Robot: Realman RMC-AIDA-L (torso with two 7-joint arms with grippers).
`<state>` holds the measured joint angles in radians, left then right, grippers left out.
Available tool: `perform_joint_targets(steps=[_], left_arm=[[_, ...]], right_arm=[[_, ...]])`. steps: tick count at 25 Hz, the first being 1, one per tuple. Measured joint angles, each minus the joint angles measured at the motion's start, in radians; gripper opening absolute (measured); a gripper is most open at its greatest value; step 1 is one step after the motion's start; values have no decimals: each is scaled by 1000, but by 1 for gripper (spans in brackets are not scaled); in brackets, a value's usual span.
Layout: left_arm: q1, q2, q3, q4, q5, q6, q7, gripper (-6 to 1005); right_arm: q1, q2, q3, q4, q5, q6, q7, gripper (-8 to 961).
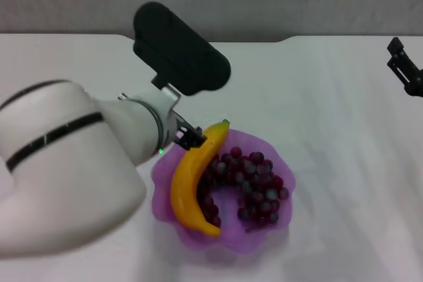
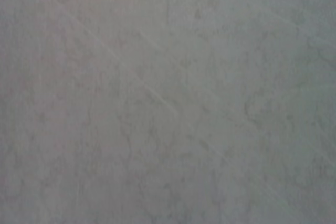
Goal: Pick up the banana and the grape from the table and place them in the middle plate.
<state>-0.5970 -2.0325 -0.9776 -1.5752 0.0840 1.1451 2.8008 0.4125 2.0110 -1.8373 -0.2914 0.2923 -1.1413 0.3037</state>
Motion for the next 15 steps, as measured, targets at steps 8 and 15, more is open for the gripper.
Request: perform_joint_targets(steps=[8,15], left_arm=[[60,11,-264,-12,-57,-156,38,879],[185,10,-328,0,1,-504,39,879]], right_arm=[[0,-1,7,0,6,-1,-5,836],[8,-1,7,1,7,-1,-4,836]])
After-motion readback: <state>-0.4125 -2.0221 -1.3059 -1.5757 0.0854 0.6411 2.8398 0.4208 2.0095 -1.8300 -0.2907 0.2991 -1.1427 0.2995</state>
